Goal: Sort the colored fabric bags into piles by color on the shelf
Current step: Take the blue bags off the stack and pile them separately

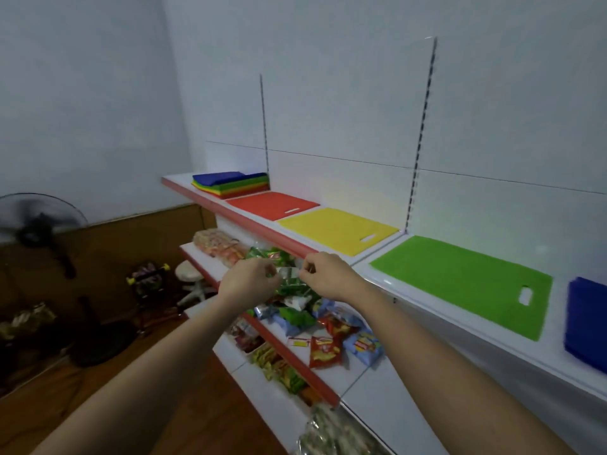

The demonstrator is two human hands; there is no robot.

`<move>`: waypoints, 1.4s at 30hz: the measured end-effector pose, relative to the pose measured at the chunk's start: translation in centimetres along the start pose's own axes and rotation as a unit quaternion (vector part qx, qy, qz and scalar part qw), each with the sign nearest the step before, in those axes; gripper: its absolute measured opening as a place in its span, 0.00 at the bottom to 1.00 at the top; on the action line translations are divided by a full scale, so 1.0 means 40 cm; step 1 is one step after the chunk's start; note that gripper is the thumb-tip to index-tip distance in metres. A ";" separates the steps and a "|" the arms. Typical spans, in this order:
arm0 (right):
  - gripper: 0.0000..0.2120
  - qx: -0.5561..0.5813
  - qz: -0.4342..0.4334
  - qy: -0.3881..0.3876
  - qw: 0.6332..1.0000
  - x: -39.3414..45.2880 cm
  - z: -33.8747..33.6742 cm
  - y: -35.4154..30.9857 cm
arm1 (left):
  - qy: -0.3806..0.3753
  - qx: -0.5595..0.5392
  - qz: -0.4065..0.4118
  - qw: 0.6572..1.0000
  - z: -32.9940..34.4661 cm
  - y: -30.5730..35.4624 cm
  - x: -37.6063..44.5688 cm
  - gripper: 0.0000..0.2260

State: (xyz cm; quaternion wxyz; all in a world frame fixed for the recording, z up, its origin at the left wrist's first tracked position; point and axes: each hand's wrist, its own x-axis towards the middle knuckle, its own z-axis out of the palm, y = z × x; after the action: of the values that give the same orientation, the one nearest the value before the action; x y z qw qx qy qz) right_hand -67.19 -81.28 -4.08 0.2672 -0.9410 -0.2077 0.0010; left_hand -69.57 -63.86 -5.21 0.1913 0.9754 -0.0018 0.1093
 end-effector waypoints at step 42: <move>0.14 -0.059 -0.158 -0.043 0.985 1.357 0.525 -0.696 | 0.116 0.030 -0.205 0.971 -0.393 -1.240 0.717 0.16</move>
State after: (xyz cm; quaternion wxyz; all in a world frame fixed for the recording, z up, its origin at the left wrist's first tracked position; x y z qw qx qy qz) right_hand -30.85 -28.01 -2.15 0.1988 -0.9094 -0.3651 -0.0131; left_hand -42.67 -10.93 -3.37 0.1794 0.9409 0.2241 0.1799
